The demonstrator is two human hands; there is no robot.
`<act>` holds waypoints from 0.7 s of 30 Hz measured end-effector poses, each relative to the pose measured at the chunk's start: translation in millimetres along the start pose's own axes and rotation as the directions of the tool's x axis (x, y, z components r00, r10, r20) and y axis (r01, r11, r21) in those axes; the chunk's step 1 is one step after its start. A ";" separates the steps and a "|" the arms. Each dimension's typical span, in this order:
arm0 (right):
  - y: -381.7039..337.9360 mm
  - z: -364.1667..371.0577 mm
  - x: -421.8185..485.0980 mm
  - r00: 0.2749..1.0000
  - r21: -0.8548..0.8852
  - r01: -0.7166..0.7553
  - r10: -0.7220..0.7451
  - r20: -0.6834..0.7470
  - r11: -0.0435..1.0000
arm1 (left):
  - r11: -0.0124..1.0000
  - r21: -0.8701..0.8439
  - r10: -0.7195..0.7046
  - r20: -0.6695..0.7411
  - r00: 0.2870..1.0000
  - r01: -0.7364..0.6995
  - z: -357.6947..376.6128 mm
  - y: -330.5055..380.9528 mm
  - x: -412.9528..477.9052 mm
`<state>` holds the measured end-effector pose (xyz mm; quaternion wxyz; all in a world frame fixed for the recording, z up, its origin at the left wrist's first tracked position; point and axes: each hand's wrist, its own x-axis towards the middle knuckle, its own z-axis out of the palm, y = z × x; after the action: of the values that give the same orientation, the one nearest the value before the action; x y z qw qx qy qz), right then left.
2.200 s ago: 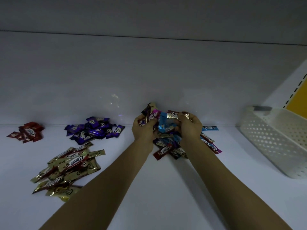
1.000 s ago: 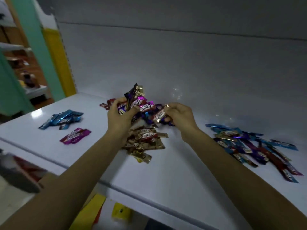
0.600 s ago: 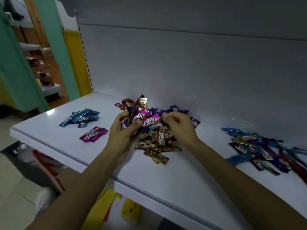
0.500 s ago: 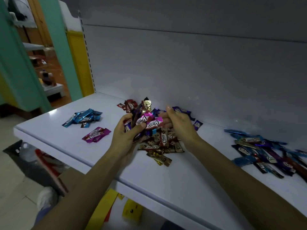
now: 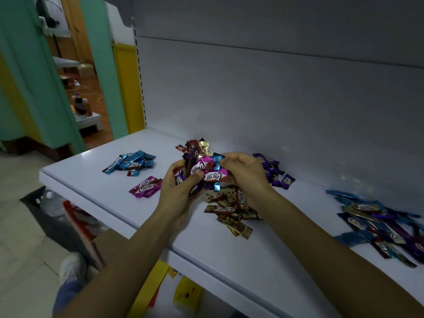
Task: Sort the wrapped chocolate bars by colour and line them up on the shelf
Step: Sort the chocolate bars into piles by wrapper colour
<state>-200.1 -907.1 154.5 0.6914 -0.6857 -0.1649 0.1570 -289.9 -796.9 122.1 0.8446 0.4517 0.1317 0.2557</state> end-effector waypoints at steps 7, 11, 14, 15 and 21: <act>-0.4 11.9 5.8 0.994 -0.004 0.082 -0.082 -0.074 0.997 | 0.999 -0.042 -0.014 -0.078 0.997 0.011 0.3 0.1 9.0; -0.6 23.8 12.9 0.988 0.064 0.106 -0.098 -0.119 0.992 | 0.995 -0.099 -0.048 -0.134 0.990 0.034 0.2 3.7 16.3; -0.3 30.3 15.5 0.985 0.089 0.119 -0.106 -0.139 0.989 | 0.994 -0.102 -0.045 -0.146 0.988 0.030 -4.4 9.3 22.3; -1.0 32.4 16.1 0.984 0.093 0.123 -0.109 -0.142 0.988 | 0.995 -0.099 -0.041 -0.148 0.988 0.027 -6.0 11.1 23.3; -1.5 43.8 19.5 0.974 0.106 0.168 -0.148 -0.170 0.980 | 0.992 -0.120 -0.058 -0.183 0.981 0.037 -13.4 15.5 26.1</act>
<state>-202.0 -859.2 156.4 0.7525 -0.6383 -0.1528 0.0550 -279.1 -766.0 127.7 0.8593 0.3725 0.2057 0.2838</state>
